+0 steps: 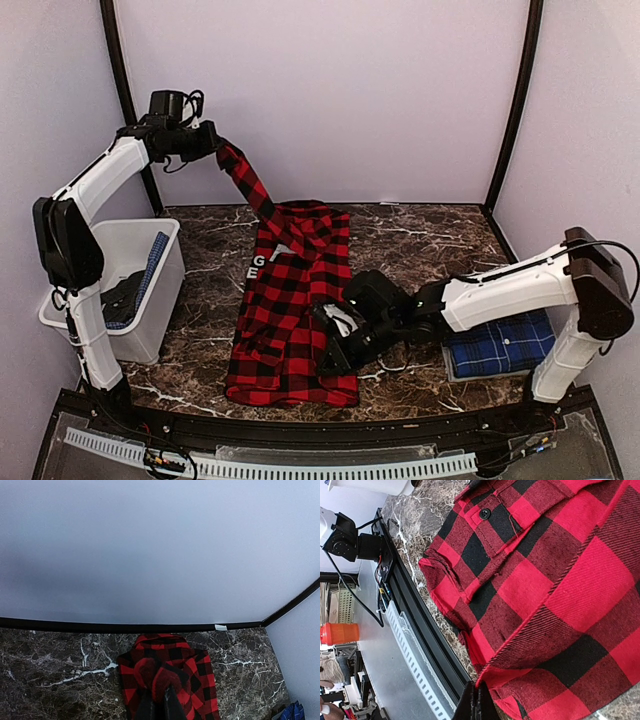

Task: Fold and stack the long sleeve shirts
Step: Fold the 1/3-folded shirt at the center of the board.

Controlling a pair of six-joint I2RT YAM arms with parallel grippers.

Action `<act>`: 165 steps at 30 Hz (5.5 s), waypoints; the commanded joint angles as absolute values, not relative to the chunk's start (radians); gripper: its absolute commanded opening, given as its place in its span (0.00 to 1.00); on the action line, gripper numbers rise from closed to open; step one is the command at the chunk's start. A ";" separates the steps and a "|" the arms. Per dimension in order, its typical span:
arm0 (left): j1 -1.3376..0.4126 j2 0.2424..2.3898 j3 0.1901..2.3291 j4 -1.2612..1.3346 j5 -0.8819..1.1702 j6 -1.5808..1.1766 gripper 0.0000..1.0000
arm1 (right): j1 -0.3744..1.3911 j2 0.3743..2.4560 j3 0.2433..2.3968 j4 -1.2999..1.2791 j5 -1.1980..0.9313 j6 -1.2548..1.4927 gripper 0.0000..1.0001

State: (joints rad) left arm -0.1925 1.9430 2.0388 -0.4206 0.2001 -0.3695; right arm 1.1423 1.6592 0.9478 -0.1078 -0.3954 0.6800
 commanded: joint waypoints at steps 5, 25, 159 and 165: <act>-0.184 1.898 1.976 -0.430 0.218 -0.348 0.00 | 1.154 1.716 1.001 -0.064 -0.434 0.657 0.00; -0.203 1.871 1.848 -0.424 0.365 -0.344 0.00 | 1.150 1.774 1.030 -0.057 -0.445 0.627 0.37; -0.448 2.126 1.493 -0.047 0.297 -0.608 0.15 | 0.780 1.880 1.355 -0.097 -0.273 0.521 0.36; -0.423 2.175 1.492 -0.059 0.272 -0.617 0.15 | 0.699 2.075 1.551 -0.011 -0.431 0.544 0.35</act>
